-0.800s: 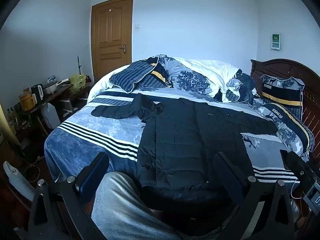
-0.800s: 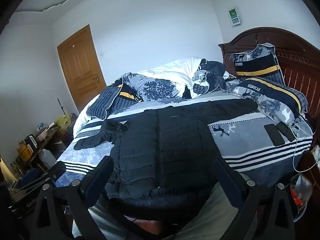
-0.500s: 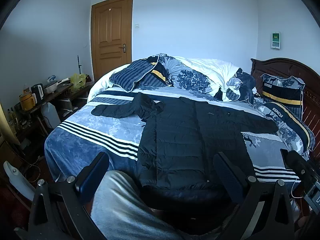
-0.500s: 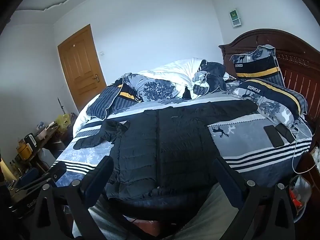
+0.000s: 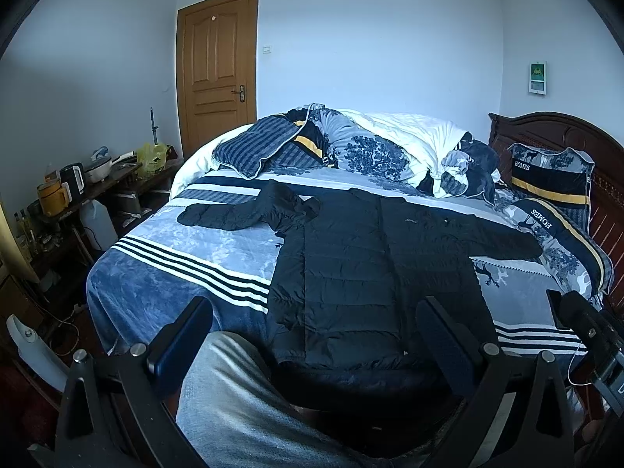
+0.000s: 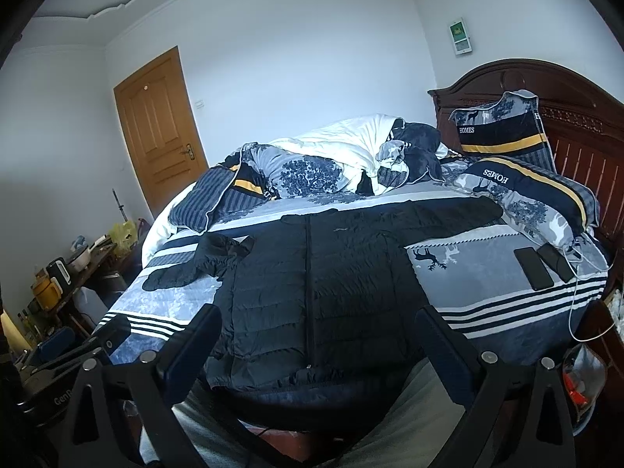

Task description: Fold large clothes

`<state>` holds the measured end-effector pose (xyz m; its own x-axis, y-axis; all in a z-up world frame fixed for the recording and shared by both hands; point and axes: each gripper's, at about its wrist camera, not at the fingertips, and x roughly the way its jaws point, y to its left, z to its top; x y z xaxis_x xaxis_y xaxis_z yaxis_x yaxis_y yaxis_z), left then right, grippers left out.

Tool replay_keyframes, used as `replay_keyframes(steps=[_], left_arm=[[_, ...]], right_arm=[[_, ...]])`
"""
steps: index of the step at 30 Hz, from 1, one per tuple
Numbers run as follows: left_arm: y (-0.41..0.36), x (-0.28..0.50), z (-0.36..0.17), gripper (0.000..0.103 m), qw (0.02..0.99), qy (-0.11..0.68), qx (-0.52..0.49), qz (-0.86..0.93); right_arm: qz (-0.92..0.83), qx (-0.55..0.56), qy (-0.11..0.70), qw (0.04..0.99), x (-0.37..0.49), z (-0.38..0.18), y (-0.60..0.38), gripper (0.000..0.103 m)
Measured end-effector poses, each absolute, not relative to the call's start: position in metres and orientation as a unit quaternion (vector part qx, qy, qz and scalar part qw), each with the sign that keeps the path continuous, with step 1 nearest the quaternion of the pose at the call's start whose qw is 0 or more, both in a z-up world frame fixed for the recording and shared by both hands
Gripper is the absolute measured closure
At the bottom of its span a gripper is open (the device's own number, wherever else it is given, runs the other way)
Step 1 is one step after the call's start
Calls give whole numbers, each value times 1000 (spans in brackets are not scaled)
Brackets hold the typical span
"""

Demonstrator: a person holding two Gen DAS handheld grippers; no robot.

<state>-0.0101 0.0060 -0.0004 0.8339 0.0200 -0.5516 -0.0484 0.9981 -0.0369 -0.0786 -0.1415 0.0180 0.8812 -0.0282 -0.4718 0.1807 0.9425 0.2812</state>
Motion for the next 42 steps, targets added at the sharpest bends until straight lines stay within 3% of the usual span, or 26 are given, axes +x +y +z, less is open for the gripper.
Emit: replay_keyframes(steps=[1, 9, 18, 28, 36, 42], left_arm=[[6, -10, 0, 0, 957, 288, -24, 18], [7, -8, -2, 0, 956, 291, -27, 18], [8, 0, -4, 0, 957, 288, -21, 12], [-14, 53, -17, 0, 951, 309, 3, 21], [-54, 108, -26, 0, 945, 325, 24, -9], [-98, 166, -32, 0, 939, 340, 44, -20]], right_arm=[[-65, 118, 217, 967, -81, 14, -137, 2], [-64, 98, 193, 974, -83, 14, -134, 2], [-83, 101, 262, 956, -74, 14, -141, 2], [-68, 123, 220, 965, -28, 11, -175, 2], [-10, 163, 275, 947, 31, -17, -230, 2], [-48, 193, 269, 942, 79, -26, -293, 2]])
